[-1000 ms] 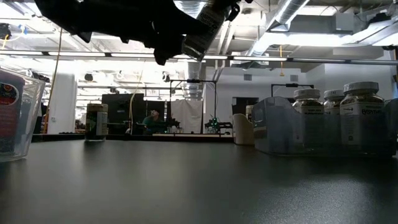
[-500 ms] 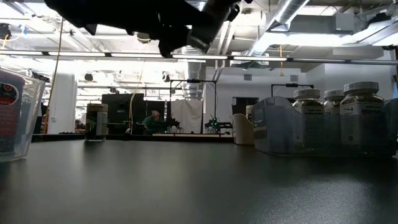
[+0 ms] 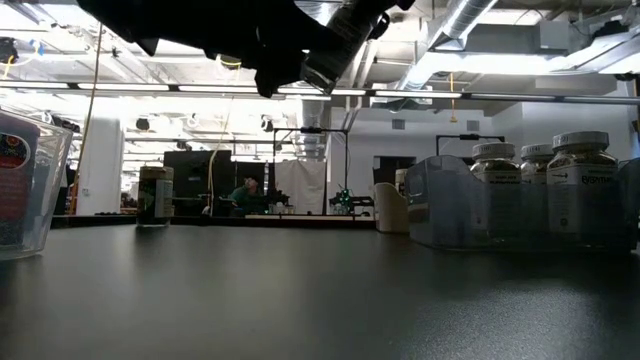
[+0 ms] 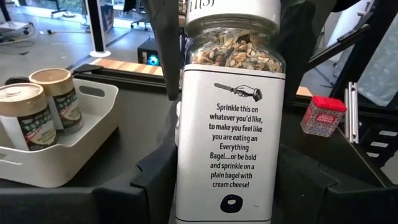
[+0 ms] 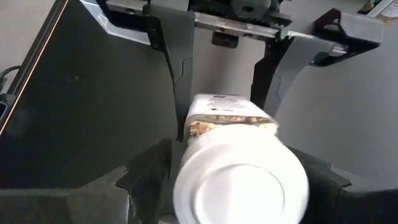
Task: Sort spices by type
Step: Put the white spice bottle in the black bin
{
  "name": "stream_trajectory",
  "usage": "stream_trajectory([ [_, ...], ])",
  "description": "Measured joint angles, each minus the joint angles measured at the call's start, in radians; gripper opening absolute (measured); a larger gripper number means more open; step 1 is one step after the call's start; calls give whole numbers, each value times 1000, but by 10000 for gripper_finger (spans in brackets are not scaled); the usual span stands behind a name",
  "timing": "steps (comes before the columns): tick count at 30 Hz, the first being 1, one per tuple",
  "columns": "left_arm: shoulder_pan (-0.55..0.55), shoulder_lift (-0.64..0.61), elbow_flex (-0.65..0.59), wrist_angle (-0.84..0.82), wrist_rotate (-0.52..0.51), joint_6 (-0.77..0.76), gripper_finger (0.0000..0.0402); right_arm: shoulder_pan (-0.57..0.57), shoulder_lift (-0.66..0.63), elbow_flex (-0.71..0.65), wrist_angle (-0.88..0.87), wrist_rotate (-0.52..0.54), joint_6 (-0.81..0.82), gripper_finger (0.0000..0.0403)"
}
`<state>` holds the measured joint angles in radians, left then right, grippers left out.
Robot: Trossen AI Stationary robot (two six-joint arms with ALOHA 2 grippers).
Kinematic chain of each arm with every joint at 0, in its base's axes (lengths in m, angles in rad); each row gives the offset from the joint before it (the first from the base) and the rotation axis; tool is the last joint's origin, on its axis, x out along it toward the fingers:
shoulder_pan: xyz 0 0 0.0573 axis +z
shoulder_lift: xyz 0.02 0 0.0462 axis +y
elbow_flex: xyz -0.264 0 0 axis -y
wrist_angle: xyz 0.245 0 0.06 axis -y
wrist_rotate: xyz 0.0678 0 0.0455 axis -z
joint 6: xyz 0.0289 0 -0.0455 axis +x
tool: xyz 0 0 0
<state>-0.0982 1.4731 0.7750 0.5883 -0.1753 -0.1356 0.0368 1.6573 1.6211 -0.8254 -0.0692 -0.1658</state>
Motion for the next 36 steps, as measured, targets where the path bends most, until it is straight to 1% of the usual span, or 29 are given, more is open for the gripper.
stream_trajectory([
  [10, 0, 0, 0, -1, 0, -4, 210, 0, 0, 0, 5, 0, 0, 285],
  [14, 0, 0, 0, -3, 0, -4, 210, 0, 0, 0, 5, 1, 0, 269],
  [21, 0, 1, 0, -7, -2, -9, 210, 0, 0, 0, 3, 10, 4, 224],
  [26, 0, 1, 0, -12, -10, -5, 211, 0, 0, 0, 1, 10, 3, 224],
  [31, 0, 1, 0, -14, -12, -3, 211, 0, 0, 0, -1, 9, 0, 235],
  [36, 0, 1, 0, -17, -14, -3, 211, 0, 0, 0, -2, 9, 0, 226],
])
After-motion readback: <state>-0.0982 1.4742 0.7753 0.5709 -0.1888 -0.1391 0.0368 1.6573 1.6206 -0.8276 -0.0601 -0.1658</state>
